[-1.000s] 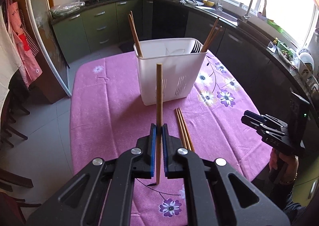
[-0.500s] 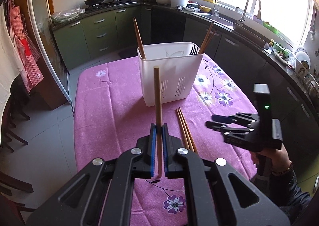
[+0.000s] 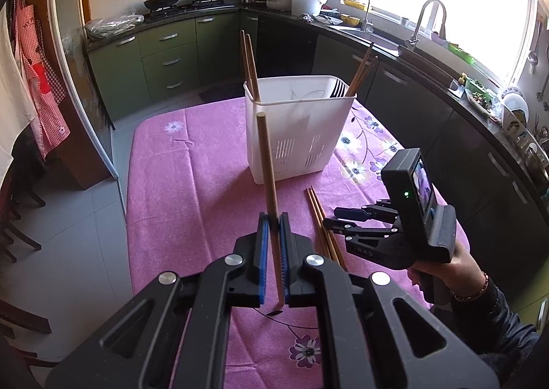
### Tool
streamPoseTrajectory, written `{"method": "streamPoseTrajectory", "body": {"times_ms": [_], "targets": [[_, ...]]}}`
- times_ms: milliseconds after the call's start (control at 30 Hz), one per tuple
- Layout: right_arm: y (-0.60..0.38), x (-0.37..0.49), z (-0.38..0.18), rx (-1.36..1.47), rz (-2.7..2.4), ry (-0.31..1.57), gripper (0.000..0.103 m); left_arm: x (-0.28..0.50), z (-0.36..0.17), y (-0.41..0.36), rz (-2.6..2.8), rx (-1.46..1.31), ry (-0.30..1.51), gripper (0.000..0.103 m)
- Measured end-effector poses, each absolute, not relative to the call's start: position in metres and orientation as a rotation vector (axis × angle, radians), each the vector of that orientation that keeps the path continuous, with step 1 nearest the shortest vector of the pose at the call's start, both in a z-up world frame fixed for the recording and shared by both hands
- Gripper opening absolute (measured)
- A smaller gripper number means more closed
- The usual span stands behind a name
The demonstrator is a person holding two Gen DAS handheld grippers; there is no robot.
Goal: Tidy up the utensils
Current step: 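Grasp a wooden chopstick with the right gripper while the left gripper holds its chopstick upright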
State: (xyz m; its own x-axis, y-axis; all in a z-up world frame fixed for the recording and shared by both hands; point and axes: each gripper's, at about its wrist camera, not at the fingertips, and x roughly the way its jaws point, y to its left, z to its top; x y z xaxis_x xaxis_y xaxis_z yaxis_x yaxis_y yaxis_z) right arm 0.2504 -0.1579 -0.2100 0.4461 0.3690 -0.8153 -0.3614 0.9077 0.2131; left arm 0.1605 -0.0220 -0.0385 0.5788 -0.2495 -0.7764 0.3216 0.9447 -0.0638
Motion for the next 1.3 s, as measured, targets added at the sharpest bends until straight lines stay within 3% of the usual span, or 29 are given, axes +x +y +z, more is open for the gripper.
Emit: {"method": "streamPoseTrajectory", "body": {"times_ms": [800, 1000, 1300], "targets": [[-0.144, 0.254, -0.211, -0.116, 0.389, 1.031, 0.026, 0.161, -0.040, -0.018, -0.336, 0.088, 0.899, 0.007], [-0.156, 0.256, -0.211, -0.090, 0.385, 1.023, 0.008, 0.162, -0.043, -0.021, -0.340, 0.096, 0.911, 0.007], [-0.171, 0.246, -0.192, -0.035, 0.417, 0.960, 0.007, 0.165, -0.044, -0.022, -0.336, 0.105, 0.918, 0.007]]}}
